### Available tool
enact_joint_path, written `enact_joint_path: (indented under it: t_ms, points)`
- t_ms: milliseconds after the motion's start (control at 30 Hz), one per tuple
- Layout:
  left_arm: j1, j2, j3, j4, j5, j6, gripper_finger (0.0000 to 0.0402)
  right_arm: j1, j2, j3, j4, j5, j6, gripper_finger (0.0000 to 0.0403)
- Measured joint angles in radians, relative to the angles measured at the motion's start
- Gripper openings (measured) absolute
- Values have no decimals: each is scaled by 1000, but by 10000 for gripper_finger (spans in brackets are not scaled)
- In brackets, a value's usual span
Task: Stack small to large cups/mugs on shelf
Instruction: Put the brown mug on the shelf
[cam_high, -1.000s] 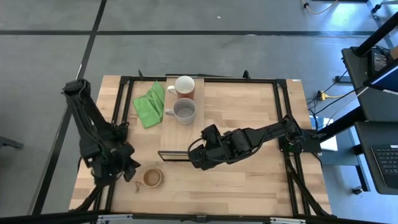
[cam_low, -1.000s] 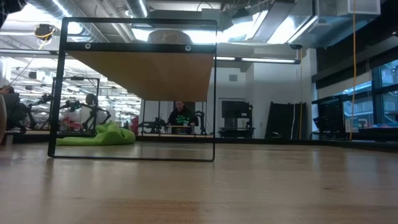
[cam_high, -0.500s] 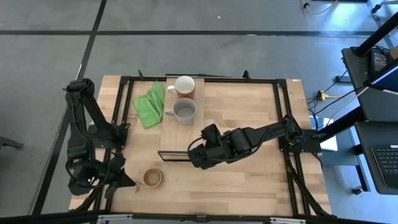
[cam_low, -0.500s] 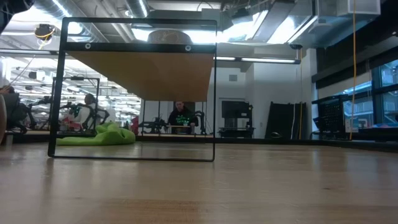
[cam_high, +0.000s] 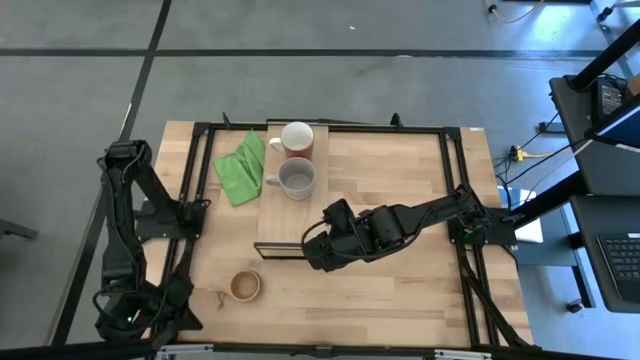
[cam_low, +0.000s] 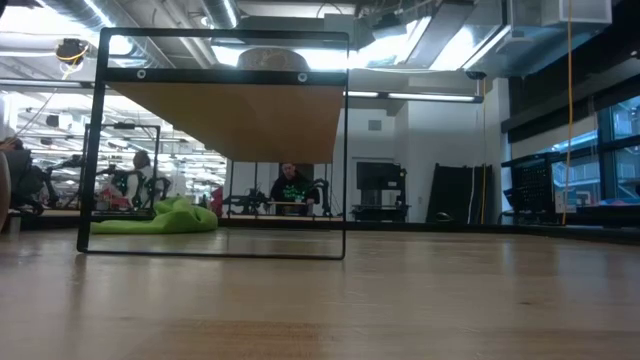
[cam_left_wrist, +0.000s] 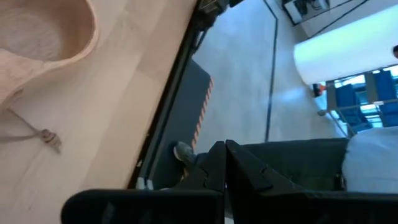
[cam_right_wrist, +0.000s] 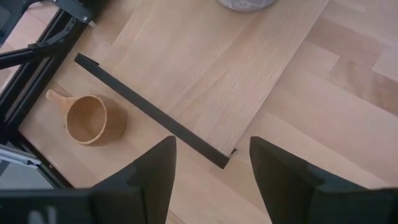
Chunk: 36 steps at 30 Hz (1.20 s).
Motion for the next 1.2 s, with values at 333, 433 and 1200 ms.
enact_joint_path:
  t_ms: [333, 433, 1200]
  points:
    - [10, 41, -29, 5, -1, -2, 4, -2, 0, 0, 0, -21, -8, 206]
    - [19, 38, -33, -7, 6, 12, 6, -1, 0, 0, 0, -26, -16, 206]
    - [240, -3, -40, -88, 176, 208, 47, -8, 0, 0, -1, -38, -45, 206]
